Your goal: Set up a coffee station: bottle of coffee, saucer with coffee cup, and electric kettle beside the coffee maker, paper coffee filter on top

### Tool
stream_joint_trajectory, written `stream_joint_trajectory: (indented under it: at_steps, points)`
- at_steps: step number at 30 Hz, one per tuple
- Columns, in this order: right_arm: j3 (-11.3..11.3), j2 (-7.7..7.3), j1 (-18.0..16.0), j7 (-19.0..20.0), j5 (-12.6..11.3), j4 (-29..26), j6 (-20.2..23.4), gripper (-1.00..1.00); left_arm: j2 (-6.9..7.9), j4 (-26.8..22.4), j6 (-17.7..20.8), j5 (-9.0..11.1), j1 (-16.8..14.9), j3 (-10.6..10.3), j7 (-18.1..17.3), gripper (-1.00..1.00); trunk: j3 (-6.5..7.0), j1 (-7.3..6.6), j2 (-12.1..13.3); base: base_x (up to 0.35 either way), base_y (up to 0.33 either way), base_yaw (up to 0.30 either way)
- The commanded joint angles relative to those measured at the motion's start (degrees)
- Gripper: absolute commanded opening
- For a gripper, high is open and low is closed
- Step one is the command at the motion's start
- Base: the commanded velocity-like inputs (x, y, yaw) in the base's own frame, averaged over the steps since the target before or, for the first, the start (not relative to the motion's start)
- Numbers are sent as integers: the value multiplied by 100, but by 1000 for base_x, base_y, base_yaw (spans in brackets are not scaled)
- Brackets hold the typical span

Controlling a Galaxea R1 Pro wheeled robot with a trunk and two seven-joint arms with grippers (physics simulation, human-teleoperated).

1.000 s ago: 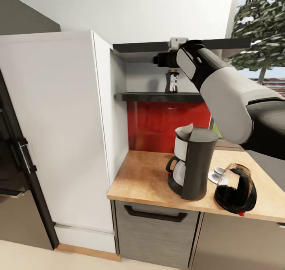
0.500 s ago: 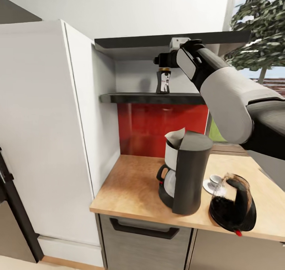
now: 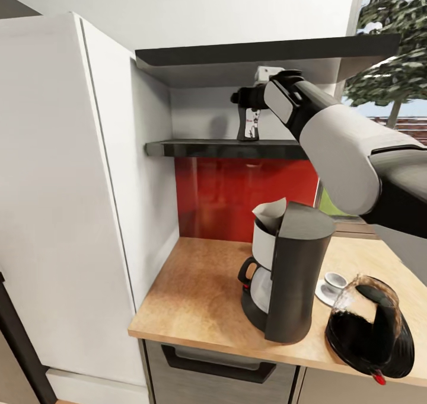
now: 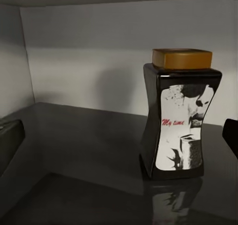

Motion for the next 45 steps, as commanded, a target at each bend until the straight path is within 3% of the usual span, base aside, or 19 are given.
stream_joint_trajectory:
  at_steps: [1,18,33,38,45]
  points:
    - [30,-14,0,-14,-63,-1,23,100,-1,-1,-12,1,1,-10,19,100,-2,2,-4,15,3,0]
    - [23,-491,0,-63,-93,140,16,100,-1,4,-3,1,1,-10,19,100,-2,2,-4,18,0,0]
    - [14,-449,0,-64,-111,401,-147,100,-3,6,-15,17,1,-8,19,100,-2,2,-4,112,0,0]
    - [-3,-437,0,-64,-279,488,-210,100,-1,6,-15,18,1,-17,19,100,-2,2,-4,5,0,0]
    - [-13,-423,0,-64,-339,503,-224,100,-1,6,-15,18,1,-16,19,100,-2,2,-4,0,0,0]
